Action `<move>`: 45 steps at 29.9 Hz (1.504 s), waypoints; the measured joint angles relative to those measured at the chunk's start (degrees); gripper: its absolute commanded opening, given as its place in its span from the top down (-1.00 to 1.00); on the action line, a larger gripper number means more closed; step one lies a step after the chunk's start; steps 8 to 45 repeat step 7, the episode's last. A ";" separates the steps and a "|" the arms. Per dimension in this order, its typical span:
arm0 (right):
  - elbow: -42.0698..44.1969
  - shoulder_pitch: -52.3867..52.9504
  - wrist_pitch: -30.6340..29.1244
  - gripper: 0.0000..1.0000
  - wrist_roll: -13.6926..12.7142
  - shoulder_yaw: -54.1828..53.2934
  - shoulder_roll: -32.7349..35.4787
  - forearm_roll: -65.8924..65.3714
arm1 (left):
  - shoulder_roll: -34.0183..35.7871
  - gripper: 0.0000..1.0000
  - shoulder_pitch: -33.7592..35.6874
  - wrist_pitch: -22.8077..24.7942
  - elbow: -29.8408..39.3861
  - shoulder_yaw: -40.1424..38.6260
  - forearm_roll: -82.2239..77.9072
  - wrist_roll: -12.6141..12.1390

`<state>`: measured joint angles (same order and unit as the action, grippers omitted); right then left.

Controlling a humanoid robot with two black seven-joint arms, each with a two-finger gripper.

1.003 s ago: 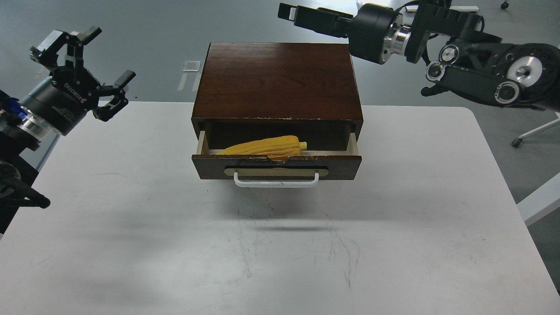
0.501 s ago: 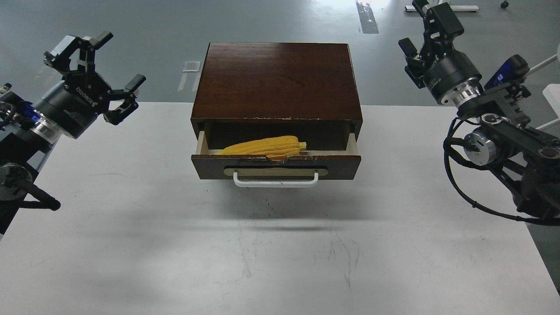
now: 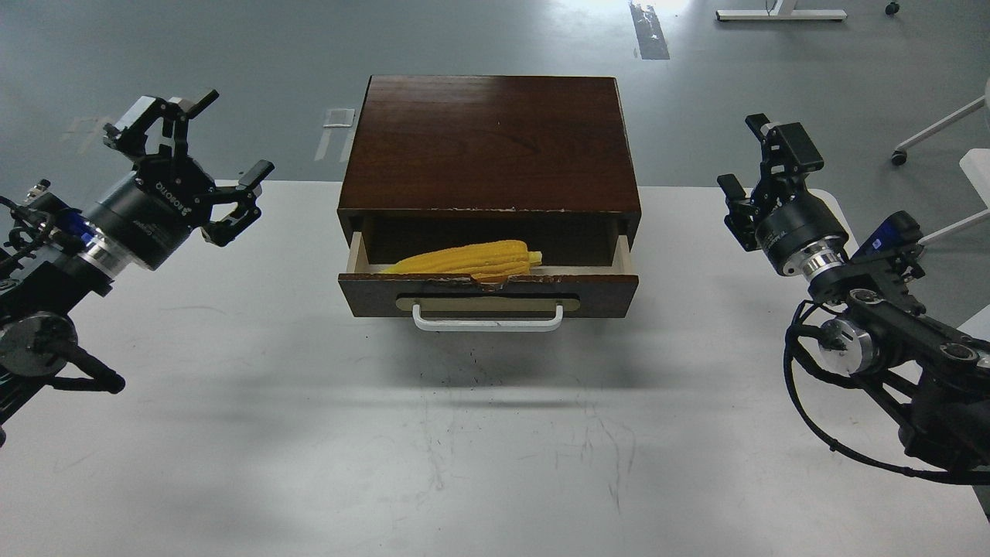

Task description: Put corn in drawer with both arms

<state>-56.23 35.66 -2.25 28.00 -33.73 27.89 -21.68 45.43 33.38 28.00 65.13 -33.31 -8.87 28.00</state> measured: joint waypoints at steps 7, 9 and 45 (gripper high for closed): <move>-0.08 -0.89 -1.00 -1.00 0.00 0.08 0.14 0.25 | -1.69 -0.98 -1.07 0.00 -0.20 -0.36 0.00 0.00; -0.08 -0.89 -1.00 -1.00 0.00 0.08 0.14 0.25 | -1.69 -0.98 -1.07 0.00 -0.20 -0.36 0.00 0.00; -0.08 -0.89 -1.00 -1.00 0.00 0.08 0.14 0.25 | -1.69 -0.98 -1.07 0.00 -0.20 -0.36 0.00 0.00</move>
